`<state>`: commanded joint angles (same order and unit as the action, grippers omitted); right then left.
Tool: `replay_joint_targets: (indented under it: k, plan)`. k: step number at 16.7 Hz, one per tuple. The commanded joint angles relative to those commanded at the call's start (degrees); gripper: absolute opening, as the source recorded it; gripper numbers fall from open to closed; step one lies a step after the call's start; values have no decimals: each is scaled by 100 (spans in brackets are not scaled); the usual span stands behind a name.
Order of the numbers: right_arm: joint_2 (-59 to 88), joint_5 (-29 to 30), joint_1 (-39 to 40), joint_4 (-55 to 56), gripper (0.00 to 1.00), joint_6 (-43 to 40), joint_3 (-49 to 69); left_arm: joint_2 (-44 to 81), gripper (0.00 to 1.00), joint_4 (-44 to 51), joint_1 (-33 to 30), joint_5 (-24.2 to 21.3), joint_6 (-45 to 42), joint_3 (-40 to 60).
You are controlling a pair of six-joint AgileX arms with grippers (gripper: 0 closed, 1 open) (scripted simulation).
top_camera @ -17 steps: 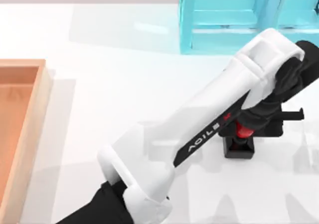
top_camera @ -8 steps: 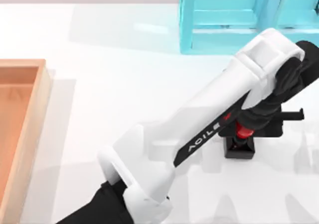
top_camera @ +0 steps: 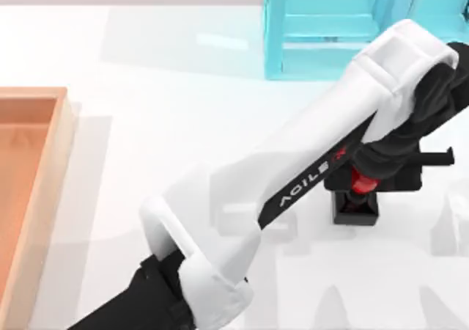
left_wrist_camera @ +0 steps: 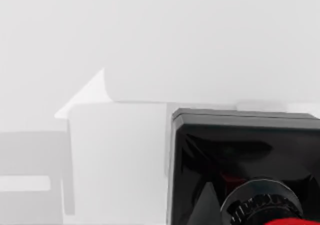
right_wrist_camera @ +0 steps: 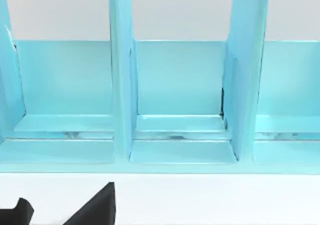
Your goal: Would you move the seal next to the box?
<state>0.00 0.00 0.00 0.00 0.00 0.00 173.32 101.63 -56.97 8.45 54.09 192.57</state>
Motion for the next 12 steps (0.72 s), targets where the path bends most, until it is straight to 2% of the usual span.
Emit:
replay_joint_targets:
  k: [4,12]
  plan:
    - [0,0,0,0,100,0,0,-601,0,-132,-15,9,-3,-750]
    - [0,0,0,0,100,0,0,-842,0,-197,44,-1,-72,-1012]
